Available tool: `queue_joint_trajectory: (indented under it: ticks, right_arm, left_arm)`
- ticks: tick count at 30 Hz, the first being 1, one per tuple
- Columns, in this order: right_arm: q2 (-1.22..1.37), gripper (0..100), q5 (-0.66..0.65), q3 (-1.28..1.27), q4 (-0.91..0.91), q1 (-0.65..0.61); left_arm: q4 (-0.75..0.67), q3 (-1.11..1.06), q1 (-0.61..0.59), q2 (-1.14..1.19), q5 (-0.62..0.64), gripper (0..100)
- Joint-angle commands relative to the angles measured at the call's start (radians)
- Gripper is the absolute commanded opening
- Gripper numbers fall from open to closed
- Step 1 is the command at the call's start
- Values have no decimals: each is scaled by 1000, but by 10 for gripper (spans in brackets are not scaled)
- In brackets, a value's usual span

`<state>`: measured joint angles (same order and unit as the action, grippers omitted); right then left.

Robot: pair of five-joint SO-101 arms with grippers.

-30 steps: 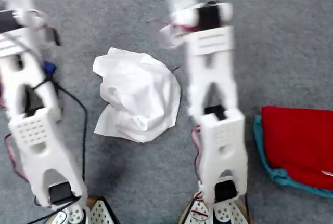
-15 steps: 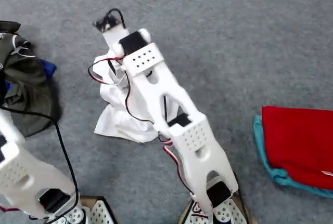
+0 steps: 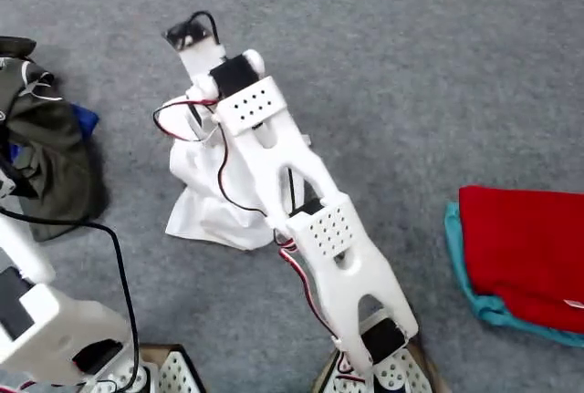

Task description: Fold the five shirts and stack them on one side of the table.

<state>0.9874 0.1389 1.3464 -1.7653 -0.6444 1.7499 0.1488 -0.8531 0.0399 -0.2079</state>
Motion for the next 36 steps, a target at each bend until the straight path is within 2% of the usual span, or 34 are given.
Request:
queue_joint_trajectory:
  ticks: [1, 3, 7, 20, 24, 27, 32, 34, 36]
  right_arm:
    - [-27, 5, 8, 234, -21, -1]
    - [-54, 5, 3, 325, -14, -18]
    - [-188, 5, 6, 309, 17, -45]
    - [-510, 5, 0, 298, 517, -189]
    - [-558, 5, 0, 298, 589, -180]
    - [-553, 6, 3, 298, 509, -99]
    - [-444, 20, -2, 300, 219, 99]
    - [-384, 92, -28, 309, 101, 182]
    - [-338, 221, -38, 312, 9, 257]
  left_arm:
    - [8, -2, -9, -56, -9, 240]
    - [8, -2, -18, -58, -9, 240]
    - [8, -3, -25, -58, -9, 240]
    - [8, -5, -26, -58, -3, 239]
    - [8, -11, -26, -58, -3, 239]
    - [8, -41, -20, -58, -3, 239]
    - [8, -78, -18, -58, -3, 239]
    - [8, -74, -18, -58, -3, 239]
    - [8, -69, -17, -58, -3, 239]
